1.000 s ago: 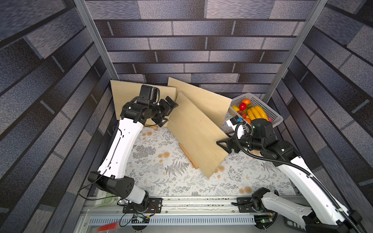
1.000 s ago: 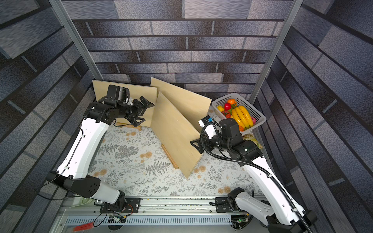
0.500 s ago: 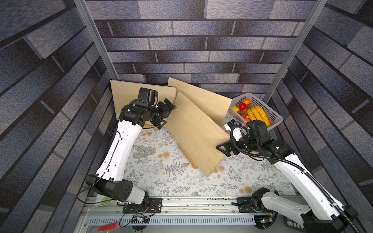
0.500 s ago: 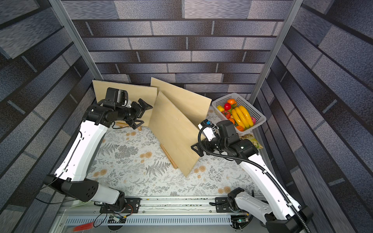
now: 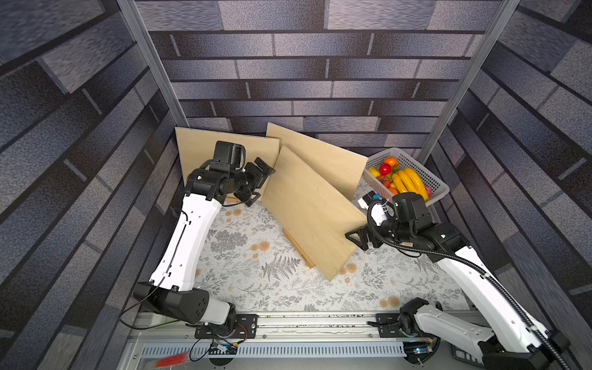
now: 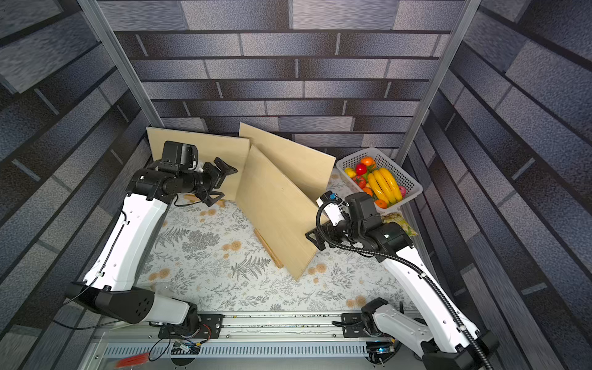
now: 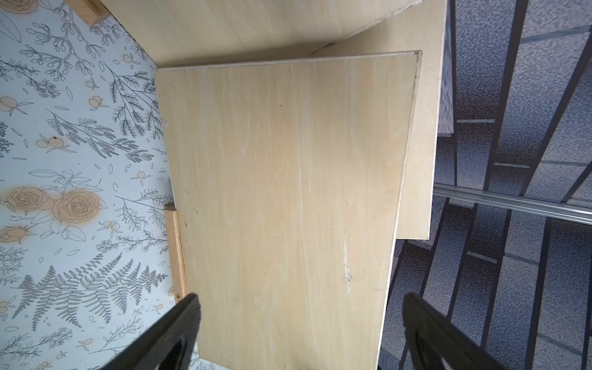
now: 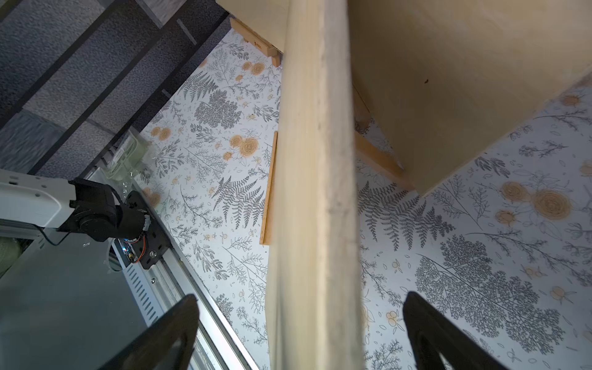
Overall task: Assemble the easel
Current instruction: Place the drawing board on the easel.
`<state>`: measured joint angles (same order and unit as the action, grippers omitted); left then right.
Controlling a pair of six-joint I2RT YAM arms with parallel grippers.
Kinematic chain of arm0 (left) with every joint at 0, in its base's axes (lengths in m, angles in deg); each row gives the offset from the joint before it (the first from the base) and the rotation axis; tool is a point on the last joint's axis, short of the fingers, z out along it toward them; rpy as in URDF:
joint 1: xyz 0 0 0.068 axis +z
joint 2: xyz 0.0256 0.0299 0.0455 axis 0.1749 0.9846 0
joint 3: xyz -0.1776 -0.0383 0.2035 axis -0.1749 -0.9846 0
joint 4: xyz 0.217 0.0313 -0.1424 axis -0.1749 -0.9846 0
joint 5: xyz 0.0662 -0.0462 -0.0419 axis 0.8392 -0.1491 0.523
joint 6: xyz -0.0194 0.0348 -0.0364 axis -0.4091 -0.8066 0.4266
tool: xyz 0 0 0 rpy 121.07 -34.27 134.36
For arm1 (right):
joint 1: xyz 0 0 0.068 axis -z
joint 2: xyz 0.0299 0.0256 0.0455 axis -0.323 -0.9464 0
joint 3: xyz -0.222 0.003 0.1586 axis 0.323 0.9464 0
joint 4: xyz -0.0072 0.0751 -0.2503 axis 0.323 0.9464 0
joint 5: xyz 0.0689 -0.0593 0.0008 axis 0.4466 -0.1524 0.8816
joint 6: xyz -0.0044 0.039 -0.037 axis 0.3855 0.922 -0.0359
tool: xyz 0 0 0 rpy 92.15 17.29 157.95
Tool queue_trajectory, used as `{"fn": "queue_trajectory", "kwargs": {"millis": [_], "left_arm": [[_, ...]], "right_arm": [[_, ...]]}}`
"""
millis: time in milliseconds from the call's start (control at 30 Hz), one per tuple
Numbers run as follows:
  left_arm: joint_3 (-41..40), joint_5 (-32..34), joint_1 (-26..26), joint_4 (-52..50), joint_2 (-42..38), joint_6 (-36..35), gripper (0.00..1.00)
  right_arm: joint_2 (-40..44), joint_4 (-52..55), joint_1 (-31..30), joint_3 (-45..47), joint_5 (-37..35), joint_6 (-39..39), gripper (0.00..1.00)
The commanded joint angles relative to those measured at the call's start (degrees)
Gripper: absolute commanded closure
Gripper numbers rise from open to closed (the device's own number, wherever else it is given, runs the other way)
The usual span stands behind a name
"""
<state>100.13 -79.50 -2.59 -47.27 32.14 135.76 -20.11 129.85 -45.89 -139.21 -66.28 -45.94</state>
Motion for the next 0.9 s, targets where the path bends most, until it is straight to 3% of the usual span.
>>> {"fn": "queue_trajectory", "kwargs": {"millis": [0,867], "left_arm": [[-0.5,-0.6,0.7,-0.4,-2.5,-1.1,0.0],[-7.4,-3.6,6.5,-0.1,-8.4,-4.2,0.0]], "right_arm": [[1.3,3.5,1.2,-1.8,-2.8,1.0,0.0],[4.9,7.1,4.4,-5.1,-2.7,3.8,0.0]]}}
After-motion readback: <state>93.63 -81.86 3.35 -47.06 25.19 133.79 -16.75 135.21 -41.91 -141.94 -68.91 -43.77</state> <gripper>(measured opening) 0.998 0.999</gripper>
